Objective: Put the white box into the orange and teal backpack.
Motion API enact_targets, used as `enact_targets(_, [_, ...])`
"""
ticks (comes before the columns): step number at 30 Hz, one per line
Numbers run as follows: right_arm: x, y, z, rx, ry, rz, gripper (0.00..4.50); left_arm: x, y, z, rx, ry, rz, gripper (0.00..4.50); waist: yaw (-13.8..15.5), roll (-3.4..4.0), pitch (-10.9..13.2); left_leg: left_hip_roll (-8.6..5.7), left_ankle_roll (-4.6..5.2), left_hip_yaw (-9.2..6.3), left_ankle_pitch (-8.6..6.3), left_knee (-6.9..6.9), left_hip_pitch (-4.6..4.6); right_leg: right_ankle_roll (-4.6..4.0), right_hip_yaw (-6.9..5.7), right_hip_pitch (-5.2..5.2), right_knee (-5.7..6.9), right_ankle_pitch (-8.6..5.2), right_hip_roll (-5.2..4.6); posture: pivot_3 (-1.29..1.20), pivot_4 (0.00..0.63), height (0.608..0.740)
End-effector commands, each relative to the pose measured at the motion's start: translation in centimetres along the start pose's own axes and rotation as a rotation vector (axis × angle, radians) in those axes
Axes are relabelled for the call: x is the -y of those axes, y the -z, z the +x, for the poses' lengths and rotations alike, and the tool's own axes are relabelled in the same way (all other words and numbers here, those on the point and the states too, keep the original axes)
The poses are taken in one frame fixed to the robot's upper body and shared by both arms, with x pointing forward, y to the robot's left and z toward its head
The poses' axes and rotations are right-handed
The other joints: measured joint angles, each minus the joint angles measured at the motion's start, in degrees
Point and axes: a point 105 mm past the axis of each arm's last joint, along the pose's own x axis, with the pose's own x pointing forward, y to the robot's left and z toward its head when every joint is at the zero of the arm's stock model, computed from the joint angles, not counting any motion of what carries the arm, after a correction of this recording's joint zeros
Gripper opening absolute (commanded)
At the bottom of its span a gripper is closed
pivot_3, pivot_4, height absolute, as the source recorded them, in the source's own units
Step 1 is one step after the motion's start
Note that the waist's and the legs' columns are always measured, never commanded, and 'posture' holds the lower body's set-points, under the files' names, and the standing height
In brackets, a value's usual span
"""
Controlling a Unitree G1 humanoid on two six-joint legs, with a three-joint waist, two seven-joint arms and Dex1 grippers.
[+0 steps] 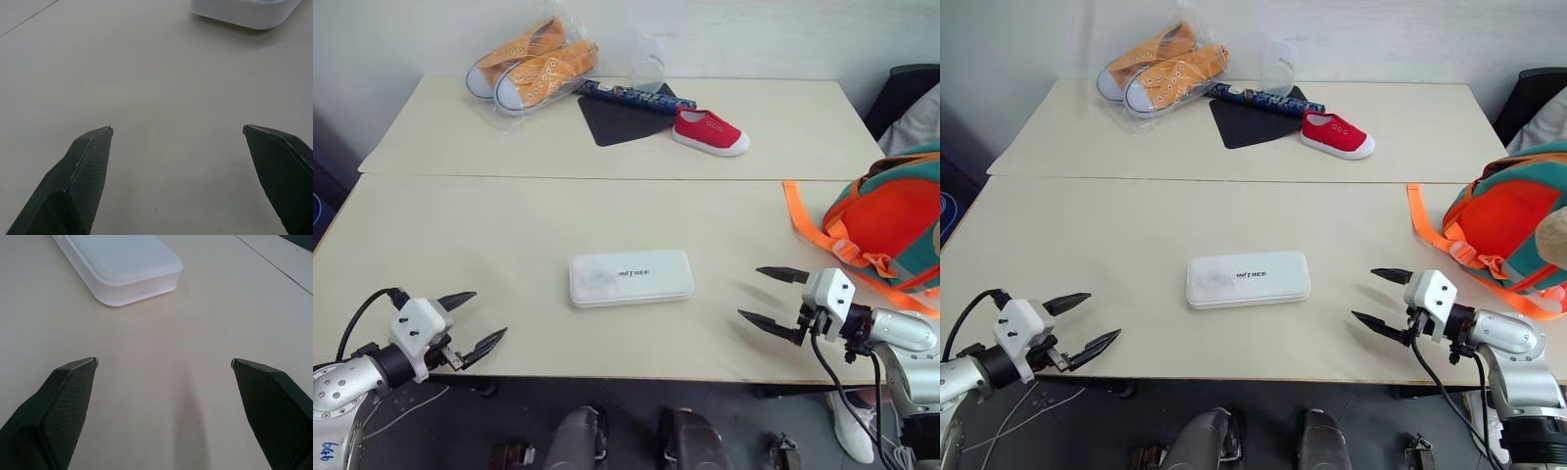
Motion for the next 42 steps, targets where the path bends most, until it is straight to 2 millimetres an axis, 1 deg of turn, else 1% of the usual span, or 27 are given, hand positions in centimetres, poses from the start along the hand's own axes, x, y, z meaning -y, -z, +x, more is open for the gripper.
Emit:
enact_targets(1, [0.3,0.0,-0.6,-0.003,0.005,-0.029,4.5,-0.3,-1.5,0.1,0.051,-0.015,0.023,4.47,0.0,0.0,0.0,0.0,0.0,0.0,0.0,0.0,0.0,0.0,0.0,0.0,0.0,0.0,0.0,0.0,0.15,0.74])
enact_targets(4, [0.1,0.6,-0.9,-0.004,0.003,-0.013,4.5,-0.2,-2.4,0.3,0.101,0.002,-0.018,4.47,0.0,0.0,0.0,-0.01,0.0,0.01,0.01,0.01,0.0,0.0,0.0,0.0,0.02,0.0,0.0,0.0,0.15,0.74])
enact_targets(8, [-0.3,1.0,-1.2,-0.005,-0.006,-0.008,4.5,0.1,-2.3,0.5,0.082,0.042,-0.069,4.47,0.0,0.0,0.0,-0.01,0.01,0.02,0.02,0.03,0.0,0.0,0.01,0.01,0.04,0.0,0.01,0.0,0.15,0.74])
enact_targets(10, [-0.2,0.8,-1.1,0.008,-0.002,0.004,4.5,-0.2,-2.3,0.6,0.077,0.037,-0.087,4.47,0.0,0.0,0.0,-0.01,0.02,0.01,0.04,0.04,0.0,0.0,0.0,0.01,0.06,0.0,0.02,0.0,0.15,0.74])
enact_targets(11, [-0.2,0.7,-0.9,0.014,-0.001,0.006,4.5,-0.5,-2.0,0.7,0.051,0.021,-0.077,4.29,-0.1,0.0,0.0,-0.01,0.01,0.02,0.04,0.05,0.0,0.0,0.01,0.01,0.07,0.0,0.03,0.0,0.15,0.74])
enact_targets(14, [0.7,-0.6,0.6,0.029,0.027,-0.015,3.88,-0.9,-2.2,1.4,0.022,-0.001,-0.068,3.6,-0.1,0.0,0.0,0.0,-0.01,0.02,0.05,0.06,0.02,0.0,0.02,0.01,0.11,0.0,0.04,0.0,0.15,0.74])
enact_targets(15, [1.0,-0.8,0.9,0.028,0.037,-0.021,3.45,-0.9,-2.4,1.6,0.022,-0.002,-0.071,3.18,-0.1,0.0,0.0,0.0,-0.03,0.02,0.06,0.07,0.02,0.0,0.03,0.0,0.12,0.0,0.04,0.0,0.15,0.74])
enact_targets(16, [1.2,-1.0,1.4,0.021,0.04,-0.03,3.2,-0.7,-2.7,2.1,0.025,0.001,-0.08,2.97,-0.1,0.0,0.0,0.0,-0.04,0.02,0.06,0.08,0.02,0.0,0.03,-0.01,0.13,0.0,0.04,0.0,0.15,0.74])
enact_targets(18, [1.4,-1.1,2.6,0.001,0.03,-0.035,2.52,-0.2,-3.1,3.3,0.024,0.013,-0.096,2.34,-0.1,0.0,0.0,0.0,-0.05,0.01,0.06,0.08,0.02,0.0,0.03,-0.01,0.13,0.0,0.03,0.0,0.15,0.74])
enact_targets(19, [1.2,-1.3,3.2,-0.002,0.009,-0.068,2.09,0.3,-3.4,4.0,0.027,0.03,-0.105,1.97,-0.1,0.0,0.0,0.0,-0.06,0.01,0.06,0.08,0.02,0.0,0.03,-0.01,0.13,0.0,0.03,0.0,0.15,0.74])
enact_targets(21, [1.0,-1.6,4.4,0.003,-0.011,-0.116,1.53,1.2,-3.6,5.2,0.024,0.062,-0.125,1.46,0.1,0.0,0.0,-0.01,-0.09,-0.01,0.07,0.07,0.01,0.0,0.01,-0.01,0.14,0.0,0.03,0.0,0.15,0.74])
enact_targets(22, [1.1,-1.7,5.2,0.013,-0.006,-0.123,1.0,1.9,-3.7,5.9,0.018,0.092,-0.132,0.96,0.1,-0.01,0.0,-0.02,-0.07,0.0,0.08,0.07,0.01,0.0,0.01,0.0,0.13,0.0,0.04,0.0,0.15,0.74])
enact_targets(23, [1.4,-1.9,5.9,0.022,0.01,-0.132,1.0,2.7,-3.8,6.5,0.012,0.13,-0.124,0.96,0.0,-0.01,0.0,-0.02,-0.07,0.0,0.08,0.08,0.0,0.0,0.01,-0.01,0.14,0.0,0.05,0.0,0.15,0.74])
enact_targets(24, [1.6,-2.0,6.4,0.028,0.022,-0.144,0.57,3.0,-3.7,7.1,0.003,0.138,-0.109,0.58,0.0,-0.01,0.0,-0.02,0.06,0.01,0.16,0.07,0.0,0.0,0.01,0.01,0.15,0.0,0.08,0.0,0.15,0.74])
enact_targets(25, [1.7,-2.1,6.7,0.031,0.029,-0.153,0.25,3.1,-3.6,7.4,-0.003,0.138,-0.096,0.3,-0.1,-0.01,0.0,-0.03,0.09,0.04,0.19,0.13,-0.02,0.0,0.01,-0.02,0.17,0.0,0.1,0.0,0.15,0.74])
enact_targets(26, [1.8,-2.0,7.1,0.032,0.035,-0.156,0.04,2.8,-3.5,8.1,-0.005,0.105,-0.114,0.07,-0.1,-0.01,0.0,-0.03,0.07,0.05,0.2,0.13,-0.02,0.0,0.02,-0.02,0.16,0.0,0.11,0.0,0.15,0.74])
enact_targets(29, [1.5,-1.8,8.2,0.041,0.002,-0.144,0.01,3.2,-3.8,9.3,0.019,0.106,-0.135,0.03,-0.1,-0.02,0.0,-0.02,0.12,0.04,0.23,0.16,0.0,0.0,0.01,-0.02,0.25,0.0,0.13,0.0,0.15,0.74])
enact_targets(31, [1.0,-1.7,8.6,0.05,-0.042,-0.125,0.01,3.6,-4.0,9.7,0.028,0.125,-0.12,0.03,-0.1,-0.02,0.0,-0.02,0.15,0.04,0.25,0.16,0.0,0.0,0.01,-0.01,0.36,0.0,0.13,0.0,0.15,0.74])
enact_targets(34, [-0.1,-1.7,9.0,0.069,-0.104,-0.096,0.01,3.6,-4.5,10.3,0.04,0.127,-0.116,0.03,-0.1,-0.02,0.0,-0.02,0.17,0.04,0.26,0.17,-0.01,0.0,0.01,0.0,0.37,0.0,0.14,0.0,0.15,0.74])
enact_targets(38, [-1.1,-1.7,8.6,0.084,-0.136,-0.07,0.01,4.2,-4.8,10.8,0.051,0.162,-0.114,0.03,0.0,-0.02,0.0,-0.01,0.18,0.03,0.27,0.2,-0.01,0.0,0.01,0.02,0.38,0.0,0.13,0.0,0.15,0.74])
enact_targets(40, [-1.2,-1.7,8.1,0.097,-0.111,-0.003,0.01,4.6,-5.0,10.9,0.06,0.188,-0.13,0.03,0.1,-0.02,0.0,-0.02,0.19,0.01,0.26,0.21,-0.01,0.0,0.01,0.03,0.37,0.0,0.11,0.0,0.15,0.74])
enact_targets(42, [-1.6,-1.2,7.3,0.075,-0.127,0.0,0.01,4.7,-5.0,11.0,0.062,0.196,-0.13,0.03,0.1,-0.02,0.0,-0.02,0.18,0.0,0.26,0.21,-0.01,0.0,0.01,0.04,0.37,0.0,0.11,0.0,0.15,0.74])
